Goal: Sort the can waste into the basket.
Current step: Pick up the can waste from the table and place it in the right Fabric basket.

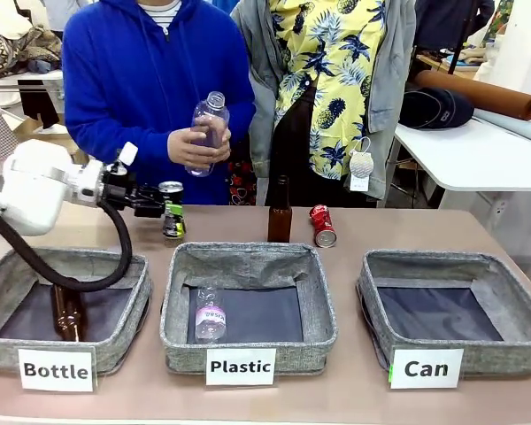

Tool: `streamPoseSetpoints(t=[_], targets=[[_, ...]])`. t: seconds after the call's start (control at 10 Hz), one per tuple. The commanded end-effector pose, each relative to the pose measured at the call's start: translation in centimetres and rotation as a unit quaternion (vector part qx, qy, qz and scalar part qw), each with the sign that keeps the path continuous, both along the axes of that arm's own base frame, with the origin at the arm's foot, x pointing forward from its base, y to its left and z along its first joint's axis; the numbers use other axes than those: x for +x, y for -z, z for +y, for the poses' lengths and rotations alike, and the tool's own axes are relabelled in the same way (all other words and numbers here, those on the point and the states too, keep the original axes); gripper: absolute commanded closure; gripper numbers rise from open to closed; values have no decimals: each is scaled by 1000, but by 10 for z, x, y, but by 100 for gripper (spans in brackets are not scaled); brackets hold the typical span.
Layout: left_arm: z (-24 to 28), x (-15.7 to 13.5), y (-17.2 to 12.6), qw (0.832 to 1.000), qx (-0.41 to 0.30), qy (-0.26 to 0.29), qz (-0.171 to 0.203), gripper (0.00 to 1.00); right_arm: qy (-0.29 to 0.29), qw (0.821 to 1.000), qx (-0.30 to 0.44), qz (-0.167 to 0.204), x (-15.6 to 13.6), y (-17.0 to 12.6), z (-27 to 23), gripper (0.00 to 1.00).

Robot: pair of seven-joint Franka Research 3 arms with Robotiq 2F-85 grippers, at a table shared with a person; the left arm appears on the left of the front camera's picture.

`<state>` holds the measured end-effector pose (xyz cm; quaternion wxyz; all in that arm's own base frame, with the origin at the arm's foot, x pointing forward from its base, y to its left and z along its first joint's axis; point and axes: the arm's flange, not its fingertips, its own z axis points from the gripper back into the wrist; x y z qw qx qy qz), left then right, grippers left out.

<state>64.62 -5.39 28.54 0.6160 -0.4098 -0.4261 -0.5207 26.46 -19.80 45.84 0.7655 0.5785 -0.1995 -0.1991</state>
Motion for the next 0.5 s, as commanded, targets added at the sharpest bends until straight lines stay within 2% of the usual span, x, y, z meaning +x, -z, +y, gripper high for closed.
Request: streamPoseSetpoints(t=[0.0,0.1,0.2,0.3,0.4], targets=[[63,-29,-36,999,31,33,5,100,0,1000,4,-18,2,0,-2,0],[116,-57,-55,996,80,43,5,100,0,1000,4,-18,2,0,-2,0],[162,-80,-73,996,81,42,-15,100,0,1000,4,-18,2,0,-2,0],[204,-106,-99,998,19,2,-61,100,0,1000,4,-18,2,0,-2,0],[241,-142,-125,989,-48,-33,-136,100,0,1000,4,-18,2,0,-2,0]])
